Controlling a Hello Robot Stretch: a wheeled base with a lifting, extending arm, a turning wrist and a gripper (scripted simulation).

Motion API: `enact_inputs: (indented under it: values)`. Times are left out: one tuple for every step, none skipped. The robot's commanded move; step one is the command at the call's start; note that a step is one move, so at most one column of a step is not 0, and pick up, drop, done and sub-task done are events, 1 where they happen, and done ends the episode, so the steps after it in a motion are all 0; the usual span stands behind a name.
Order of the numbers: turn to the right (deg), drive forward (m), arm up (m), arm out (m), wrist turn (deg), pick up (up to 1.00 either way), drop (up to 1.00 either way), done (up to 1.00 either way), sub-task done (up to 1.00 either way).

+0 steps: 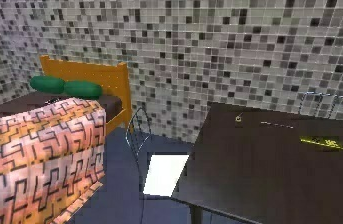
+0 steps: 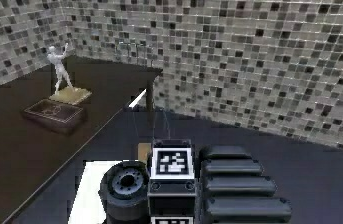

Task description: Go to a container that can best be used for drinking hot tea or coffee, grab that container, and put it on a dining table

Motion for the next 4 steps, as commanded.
enact_inputs:
  values:
    - [21.0, 0.00, 0.00, 0.00, 0.0, 0.00, 0.00, 0.00, 0.00]
    - [-45.0, 0.00, 0.00, 0.00, 0.0, 0.00, 0.00, 0.00, 0.00]
    - [-45.0, 0.00, 0.00, 0.00, 0.0, 0.00, 0.00, 0.00, 0.00]
    - [-45.0, 0.00, 0.00, 0.00, 0.0, 0.00, 0.00, 0.00, 0.00]
